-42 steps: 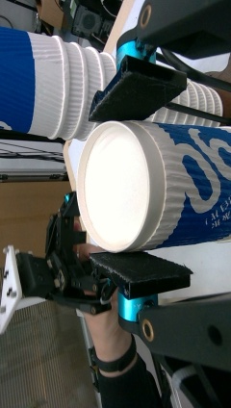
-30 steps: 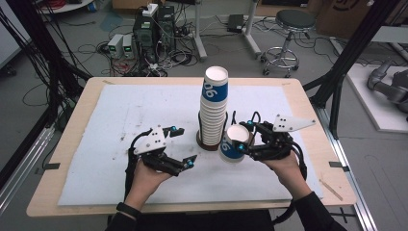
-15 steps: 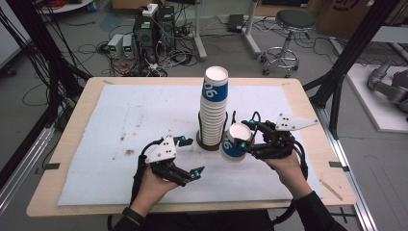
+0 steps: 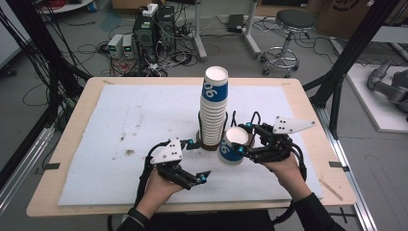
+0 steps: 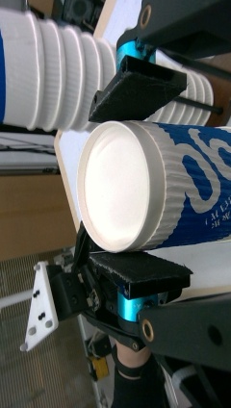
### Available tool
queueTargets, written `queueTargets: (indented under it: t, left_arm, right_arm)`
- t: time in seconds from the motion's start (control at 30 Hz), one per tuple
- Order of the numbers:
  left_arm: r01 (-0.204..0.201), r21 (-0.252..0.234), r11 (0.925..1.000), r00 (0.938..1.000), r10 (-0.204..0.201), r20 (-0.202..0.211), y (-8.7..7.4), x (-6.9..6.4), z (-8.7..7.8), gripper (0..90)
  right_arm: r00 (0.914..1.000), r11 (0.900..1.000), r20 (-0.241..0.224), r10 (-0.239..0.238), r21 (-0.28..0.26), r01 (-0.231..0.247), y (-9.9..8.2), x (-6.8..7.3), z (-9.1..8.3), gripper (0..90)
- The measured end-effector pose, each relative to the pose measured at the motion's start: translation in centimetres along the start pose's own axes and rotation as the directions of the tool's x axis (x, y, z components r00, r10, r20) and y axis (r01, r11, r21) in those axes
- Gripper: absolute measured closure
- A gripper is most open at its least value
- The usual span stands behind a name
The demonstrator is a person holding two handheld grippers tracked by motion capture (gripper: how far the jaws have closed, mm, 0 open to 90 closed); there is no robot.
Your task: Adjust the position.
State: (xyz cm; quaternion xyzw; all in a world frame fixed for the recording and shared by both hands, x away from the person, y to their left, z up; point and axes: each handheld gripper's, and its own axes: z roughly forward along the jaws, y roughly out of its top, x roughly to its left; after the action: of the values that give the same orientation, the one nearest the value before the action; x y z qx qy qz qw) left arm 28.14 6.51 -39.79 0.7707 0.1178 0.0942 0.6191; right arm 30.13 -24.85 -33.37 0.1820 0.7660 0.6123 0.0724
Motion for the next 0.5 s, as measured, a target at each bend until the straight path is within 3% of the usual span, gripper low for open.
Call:
queueTargets:
  t: [0.13, 0.33, 0.5]
  left_arm:
    - [-0.01, -0.005, 0.9999, 0.9999, 0.01, 0.004, 0.2, -0.4, 0.3, 7.0]
    - [-0.005, 0.015, 0.9999, 0.999, 0.005, 0.044, 0.1, -0.6, 1.1, 7.0]
    - [-0.006, 0.013, 0.9999, 0.9989, 0.006, 0.046, 0.1, -0.9, 1.4, 7.0]
  right_arm:
    - [0.9998, 0.9999, -0.022, -0.005, 0.015, 0.005, -0.3, 0.4, 0.5, 30.7]
    - [0.9982, 0.9991, -0.058, -0.016, 0.037, 0.018, -0.7, 0.9, 1.5, 30.7]
    - [0.9957, 0.9984, -0.087, -0.031, 0.045, 0.035, -0.9, 1.5, 2.2, 30.7]
